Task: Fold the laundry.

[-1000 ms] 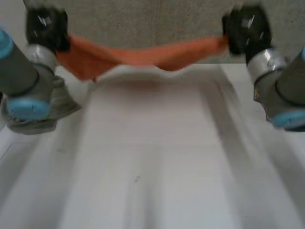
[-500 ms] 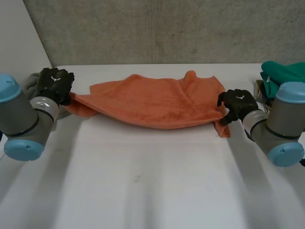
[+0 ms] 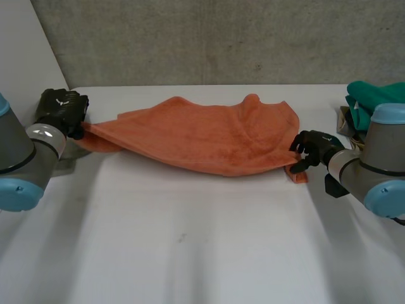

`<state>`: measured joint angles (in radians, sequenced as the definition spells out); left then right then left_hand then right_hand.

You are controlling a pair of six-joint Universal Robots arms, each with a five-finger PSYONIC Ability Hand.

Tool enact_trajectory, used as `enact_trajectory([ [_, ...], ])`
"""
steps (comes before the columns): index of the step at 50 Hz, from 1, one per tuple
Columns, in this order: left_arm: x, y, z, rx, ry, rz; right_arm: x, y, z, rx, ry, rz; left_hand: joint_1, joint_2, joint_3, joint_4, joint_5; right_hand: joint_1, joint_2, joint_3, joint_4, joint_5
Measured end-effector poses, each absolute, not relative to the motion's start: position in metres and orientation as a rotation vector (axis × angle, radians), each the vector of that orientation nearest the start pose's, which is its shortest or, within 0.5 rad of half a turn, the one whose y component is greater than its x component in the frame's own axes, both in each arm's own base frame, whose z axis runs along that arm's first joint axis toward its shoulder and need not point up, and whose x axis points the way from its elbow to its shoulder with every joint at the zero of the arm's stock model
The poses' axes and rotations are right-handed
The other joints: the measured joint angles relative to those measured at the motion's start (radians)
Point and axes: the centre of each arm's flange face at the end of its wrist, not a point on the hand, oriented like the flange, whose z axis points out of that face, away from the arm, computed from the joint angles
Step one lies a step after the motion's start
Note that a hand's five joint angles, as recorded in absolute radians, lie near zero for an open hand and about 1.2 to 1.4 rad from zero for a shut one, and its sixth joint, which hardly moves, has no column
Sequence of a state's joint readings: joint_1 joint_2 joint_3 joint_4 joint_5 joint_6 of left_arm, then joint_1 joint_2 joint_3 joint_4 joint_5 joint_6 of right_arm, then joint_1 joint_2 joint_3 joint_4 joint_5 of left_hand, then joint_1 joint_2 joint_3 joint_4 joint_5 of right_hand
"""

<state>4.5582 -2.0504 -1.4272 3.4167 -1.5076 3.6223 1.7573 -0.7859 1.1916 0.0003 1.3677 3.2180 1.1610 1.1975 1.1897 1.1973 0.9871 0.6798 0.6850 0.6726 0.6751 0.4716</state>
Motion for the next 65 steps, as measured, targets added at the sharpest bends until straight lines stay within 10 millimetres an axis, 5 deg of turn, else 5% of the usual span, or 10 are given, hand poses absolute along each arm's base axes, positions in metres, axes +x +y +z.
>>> enact_trajectory([
  [5,-0.197,-0.372,0.210,0.739,2.043,-2.019,0.229,-0.380,0.120,-0.238,2.376,-1.494,0.000,0.000,0.000,0.000,0.000,0.080,0.067,0.082,0.075,0.108],
  [9,-0.198,-0.370,0.211,0.743,2.052,-2.013,0.235,-0.377,0.115,-0.213,2.399,-1.504,0.000,0.000,0.000,0.000,0.000,0.426,0.480,0.482,0.480,0.503],
  [16,-0.198,-0.358,0.211,0.783,2.080,-1.955,0.234,-0.372,0.135,-0.324,2.425,-1.608,0.000,0.000,0.000,0.000,0.000,0.429,0.499,0.515,0.520,0.524],
  [23,-0.189,-0.312,0.210,1.023,2.107,-1.673,0.216,-0.338,0.176,-1.081,2.502,-1.732,0.000,0.000,0.000,0.000,0.000,0.447,0.499,0.515,0.521,0.548],
  [30,-0.167,-0.249,0.198,1.443,2.074,-1.227,0.171,-0.281,0.188,-2.035,2.505,-1.401,0.000,0.000,0.004,0.000,0.000,0.453,0.499,0.522,0.521,0.550],
  [36,-0.162,-0.226,0.193,1.680,2.032,-1.086,0.157,-0.266,0.190,-2.212,2.459,-1.282,0.000,0.000,0.004,0.000,0.000,0.453,0.499,0.522,0.521,0.555],
  [43,-0.179,-0.243,0.200,1.682,1.990,-1.154,0.164,-0.275,0.188,-2.172,2.438,-1.321,0.000,0.000,0.004,0.000,0.000,0.453,0.499,0.522,0.521,0.560],
  [47,-0.197,-0.272,0.207,1.577,1.985,-1.242,0.179,-0.290,0.186,-2.127,2.407,-1.406,0.000,0.000,0.004,0.000,0.000,0.453,0.499,0.522,0.521,0.561],
  [59,-0.253,-0.367,0.264,1.091,1.924,-1.674,0.233,-0.401,0.238,-1.577,2.203,-2.315,0.000,0.001,0.004,0.001,0.000,0.453,0.499,0.522,0.521,0.561],
  [65,-0.264,-0.387,0.257,0.979,1.943,-1.653,0.249,-0.431,0.232,-1.491,2.133,-2.467,0.000,0.000,0.004,0.001,0.000,0.453,0.499,0.522,0.521,0.561],
])
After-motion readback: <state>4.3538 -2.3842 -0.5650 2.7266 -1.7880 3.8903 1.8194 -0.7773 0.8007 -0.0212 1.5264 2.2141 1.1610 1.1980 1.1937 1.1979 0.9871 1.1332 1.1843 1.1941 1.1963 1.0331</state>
